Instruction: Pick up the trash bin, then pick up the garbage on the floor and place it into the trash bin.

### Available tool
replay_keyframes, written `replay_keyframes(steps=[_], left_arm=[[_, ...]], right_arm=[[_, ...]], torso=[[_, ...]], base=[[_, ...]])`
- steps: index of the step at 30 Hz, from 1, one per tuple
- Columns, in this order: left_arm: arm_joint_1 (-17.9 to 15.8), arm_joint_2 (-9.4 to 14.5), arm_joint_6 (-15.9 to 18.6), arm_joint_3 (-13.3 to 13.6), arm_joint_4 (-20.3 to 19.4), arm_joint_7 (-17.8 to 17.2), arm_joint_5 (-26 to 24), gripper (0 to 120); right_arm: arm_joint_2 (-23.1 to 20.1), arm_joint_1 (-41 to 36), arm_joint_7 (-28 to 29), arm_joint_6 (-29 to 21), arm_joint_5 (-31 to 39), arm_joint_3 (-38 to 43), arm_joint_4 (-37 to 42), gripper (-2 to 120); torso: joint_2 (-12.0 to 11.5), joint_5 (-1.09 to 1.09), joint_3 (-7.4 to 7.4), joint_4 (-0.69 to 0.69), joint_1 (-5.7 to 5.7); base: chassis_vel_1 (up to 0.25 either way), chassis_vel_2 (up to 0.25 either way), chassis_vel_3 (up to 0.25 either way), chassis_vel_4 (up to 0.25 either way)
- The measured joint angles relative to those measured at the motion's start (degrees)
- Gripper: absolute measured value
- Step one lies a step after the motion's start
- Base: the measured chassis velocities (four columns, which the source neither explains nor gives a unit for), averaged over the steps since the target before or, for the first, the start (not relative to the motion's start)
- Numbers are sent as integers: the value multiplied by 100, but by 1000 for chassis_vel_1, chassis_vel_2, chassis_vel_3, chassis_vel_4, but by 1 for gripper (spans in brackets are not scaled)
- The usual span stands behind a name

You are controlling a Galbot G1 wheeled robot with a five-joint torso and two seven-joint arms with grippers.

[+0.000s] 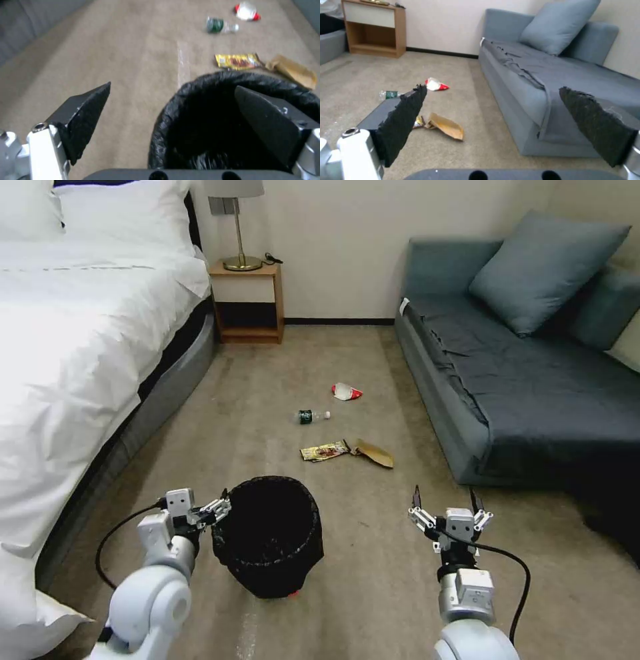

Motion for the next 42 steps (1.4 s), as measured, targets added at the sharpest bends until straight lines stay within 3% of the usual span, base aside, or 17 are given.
replay_keyframes(steps=[7, 11, 12, 22, 29, 42], left_arm=[[-586, 76, 290, 398, 543, -575, -822, 100], [-761, 63, 345, 534, 732, -774, -996, 100], [-840, 42, 402, 592, 809, -959, -1107, 100], [-976, 36, 650, 751, 1027, -1730, -1939, 100], [-1039, 12, 651, 812, 1286, -1843, -2149, 97], [-1080, -18, 602, 832, 1439, -1852, -2188, 50]], right_arm=[[3, -7, 27, 58, -35, 99, 17, 100], [7, -2, 40, 71, -38, 128, 23, 100], [9, -3, 45, 76, -38, 139, 25, 100], [20, 54, 69, 133, -38, 169, -18, 100], [37, 118, 82, 164, -38, 170, -83, 100], [56, 187, 123, 271, -16, 193, -226, 100]], torso=[[0, 0, 0, 0, 0], [0, 0, 0, 0, 0], [0, 0, 0, 0, 0], [0, 0, 0, 0, 0], [0, 0, 0, 0, 0], [1, 4, -1, 2, -1]], base=[[0, 0, 0, 0], [0, 0, 0, 0], [0, 0, 0, 0], [0, 0, 0, 0], [0, 0, 0, 0], [0, 0, 0, 0]])
